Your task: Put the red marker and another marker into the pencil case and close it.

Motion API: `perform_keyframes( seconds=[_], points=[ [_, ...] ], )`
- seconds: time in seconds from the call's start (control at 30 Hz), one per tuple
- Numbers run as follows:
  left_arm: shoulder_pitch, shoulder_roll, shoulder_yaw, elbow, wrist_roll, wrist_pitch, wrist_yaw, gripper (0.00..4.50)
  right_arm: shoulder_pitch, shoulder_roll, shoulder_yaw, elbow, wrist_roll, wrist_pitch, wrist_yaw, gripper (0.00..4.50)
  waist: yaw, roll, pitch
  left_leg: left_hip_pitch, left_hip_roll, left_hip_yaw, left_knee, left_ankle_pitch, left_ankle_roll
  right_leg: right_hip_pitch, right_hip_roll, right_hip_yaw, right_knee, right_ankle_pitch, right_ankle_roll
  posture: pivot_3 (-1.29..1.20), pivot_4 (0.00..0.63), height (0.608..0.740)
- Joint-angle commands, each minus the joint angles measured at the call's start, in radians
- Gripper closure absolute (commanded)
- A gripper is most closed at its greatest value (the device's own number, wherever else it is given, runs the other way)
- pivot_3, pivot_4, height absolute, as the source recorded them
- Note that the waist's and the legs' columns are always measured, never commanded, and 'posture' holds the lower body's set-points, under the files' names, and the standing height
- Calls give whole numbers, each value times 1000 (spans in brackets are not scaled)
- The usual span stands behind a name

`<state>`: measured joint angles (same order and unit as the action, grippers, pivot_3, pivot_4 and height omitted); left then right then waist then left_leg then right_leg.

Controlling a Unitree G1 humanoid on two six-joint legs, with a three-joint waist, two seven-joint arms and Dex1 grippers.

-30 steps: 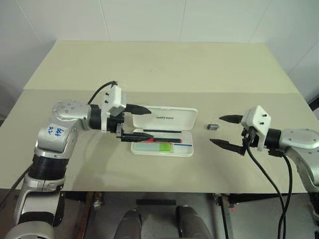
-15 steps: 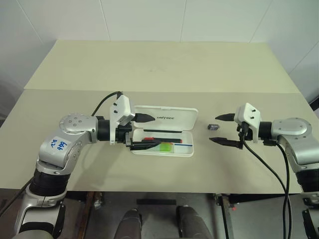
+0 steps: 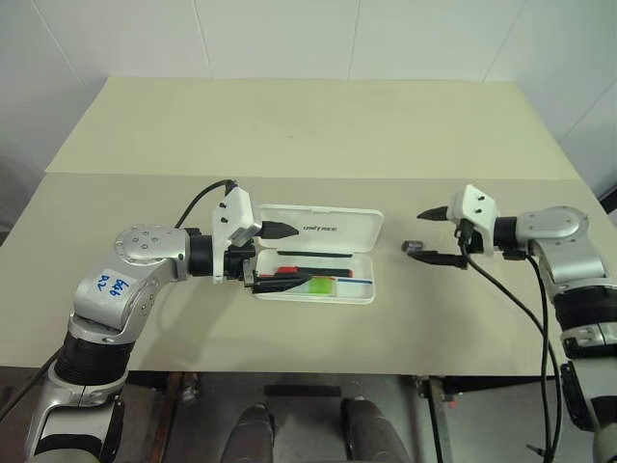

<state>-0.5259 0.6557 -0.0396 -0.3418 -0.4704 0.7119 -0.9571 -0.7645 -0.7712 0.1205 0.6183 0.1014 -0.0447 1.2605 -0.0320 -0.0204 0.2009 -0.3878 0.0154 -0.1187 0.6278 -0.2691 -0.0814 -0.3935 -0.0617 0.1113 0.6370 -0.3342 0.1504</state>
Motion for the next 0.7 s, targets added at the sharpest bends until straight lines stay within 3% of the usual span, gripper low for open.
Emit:
perform_keyframes(
  seconds=[0.03, 0.3, 0.7],
  points=[
    [1, 5, 7, -31, -17, -15, 3, 21, -36, 8, 9, 38, -16, -35, 40, 0, 0, 0, 0, 0, 0, 0, 0, 0, 0, 0, 0, 0, 0, 0, 0, 0, 150, 740],
    [8, 13, 18, -38, -19, -16, 8, 21, -77, 47, 32, 183, -78, -118, 45, 0, -2, 1, 0, 0, 0, 0, 0, 0, -1, 0, 0, 0, 0, 0, 0, 0, 150, 740],
    [8, 20, 22, -40, -24, -20, 11, 0, -118, 67, 27, 296, -112, -173, 58, 4102, -5, 1, 0, 1, 0, 0, 2, 1, -1, 1, 0, 0, 2, 1, 0, 0, 150, 740]
  ],
)
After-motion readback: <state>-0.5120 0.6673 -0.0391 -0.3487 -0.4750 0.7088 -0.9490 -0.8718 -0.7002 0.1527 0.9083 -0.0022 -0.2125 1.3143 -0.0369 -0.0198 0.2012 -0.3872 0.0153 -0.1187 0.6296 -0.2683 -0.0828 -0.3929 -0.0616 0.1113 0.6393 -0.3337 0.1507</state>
